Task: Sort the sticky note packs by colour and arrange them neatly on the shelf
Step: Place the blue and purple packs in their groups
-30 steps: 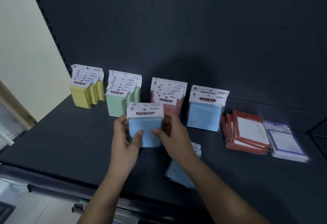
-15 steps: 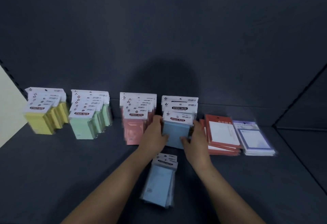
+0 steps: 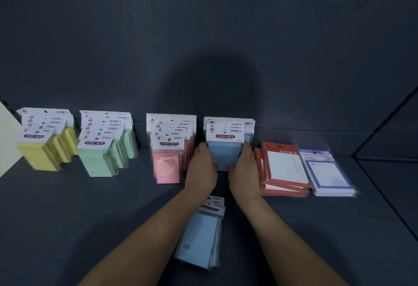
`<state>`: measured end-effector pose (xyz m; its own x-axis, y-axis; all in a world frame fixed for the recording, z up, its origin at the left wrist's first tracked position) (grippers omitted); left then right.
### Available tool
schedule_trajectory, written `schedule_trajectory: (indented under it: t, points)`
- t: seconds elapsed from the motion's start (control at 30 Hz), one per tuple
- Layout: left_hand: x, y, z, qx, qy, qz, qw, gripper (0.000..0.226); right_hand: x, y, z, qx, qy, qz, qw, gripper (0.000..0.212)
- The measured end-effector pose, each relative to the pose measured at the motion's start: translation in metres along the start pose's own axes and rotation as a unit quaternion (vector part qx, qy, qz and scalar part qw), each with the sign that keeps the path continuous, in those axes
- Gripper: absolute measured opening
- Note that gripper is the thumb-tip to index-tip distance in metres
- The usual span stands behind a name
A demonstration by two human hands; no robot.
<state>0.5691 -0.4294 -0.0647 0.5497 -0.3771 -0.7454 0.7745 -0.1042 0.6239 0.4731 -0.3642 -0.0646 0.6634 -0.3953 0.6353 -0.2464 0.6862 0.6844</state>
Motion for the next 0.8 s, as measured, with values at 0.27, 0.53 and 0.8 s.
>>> schedule_trajectory:
  t: [0.27, 0.53, 0.8]
  points:
    - [0.0, -0.002, -0.001, -0.011, 0.0, 0.007, 1.0, 0.019, -0.004, -0.004, -0.003, -0.029, -0.086, 0.119, 0.989, 0.065]
    - [-0.003, -0.002, 0.001, -0.008, 0.002, 0.003, 1.0, 0.03, -0.002, -0.009, -0.002, -0.028, -0.086, 0.145, 0.985, 0.065]
    - [-0.008, 0.006, 0.006, -0.07, 0.039, -0.152, 0.985, 0.032, -0.002, 0.001, -0.003, -0.024, -0.051, 0.121, 0.991, 0.073]
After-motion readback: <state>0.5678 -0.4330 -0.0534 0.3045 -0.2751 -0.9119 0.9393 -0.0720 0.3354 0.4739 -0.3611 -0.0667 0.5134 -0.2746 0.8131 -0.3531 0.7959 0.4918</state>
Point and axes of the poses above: each hand's wrist, its own z-axis towards the middle knuckle, its own y-axis out of the back of the hand, x = y × z, the point moved 5 cm from there along z, towards the middle knuckle, and after that the axes turned 11 degrees about -x, right-handed, at the moved point
